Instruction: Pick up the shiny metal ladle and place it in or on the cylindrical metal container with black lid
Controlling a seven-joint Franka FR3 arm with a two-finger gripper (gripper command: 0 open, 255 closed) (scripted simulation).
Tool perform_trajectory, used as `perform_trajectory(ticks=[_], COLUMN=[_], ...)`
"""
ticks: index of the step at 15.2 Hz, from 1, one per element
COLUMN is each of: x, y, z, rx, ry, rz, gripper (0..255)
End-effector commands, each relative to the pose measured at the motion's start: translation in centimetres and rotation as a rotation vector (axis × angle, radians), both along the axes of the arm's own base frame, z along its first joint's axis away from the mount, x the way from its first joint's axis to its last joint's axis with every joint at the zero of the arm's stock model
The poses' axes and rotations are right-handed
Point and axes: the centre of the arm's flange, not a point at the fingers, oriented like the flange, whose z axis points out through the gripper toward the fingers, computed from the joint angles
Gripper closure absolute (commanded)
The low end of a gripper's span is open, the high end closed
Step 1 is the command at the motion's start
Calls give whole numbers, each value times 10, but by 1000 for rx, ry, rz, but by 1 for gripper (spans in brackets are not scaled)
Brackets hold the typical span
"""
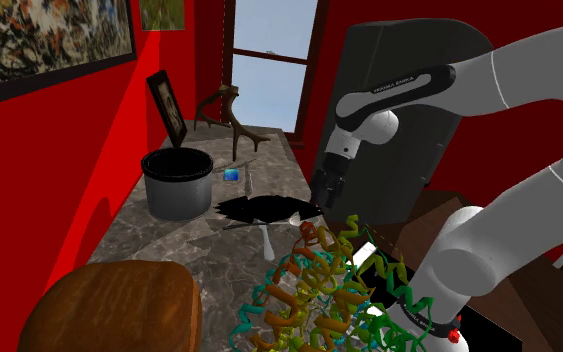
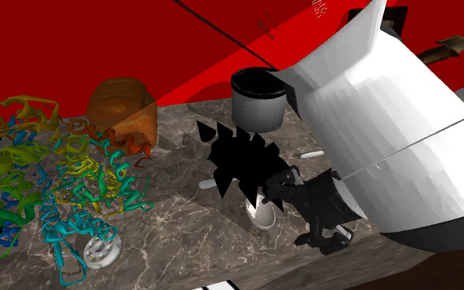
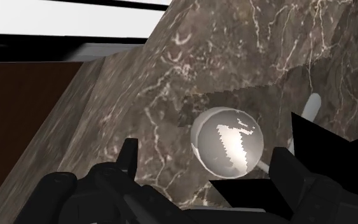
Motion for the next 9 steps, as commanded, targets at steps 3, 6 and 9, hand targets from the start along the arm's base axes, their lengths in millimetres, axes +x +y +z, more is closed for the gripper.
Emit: perform_trajectory(ticks=[3, 6, 9], x=[-1, -3, -3], y=[7, 14, 14], z=[-21, -33, -33], rx=[5, 5, 5], ry=[3, 3, 3], rz=[-1, -1, -1], gripper=[0, 0, 0])
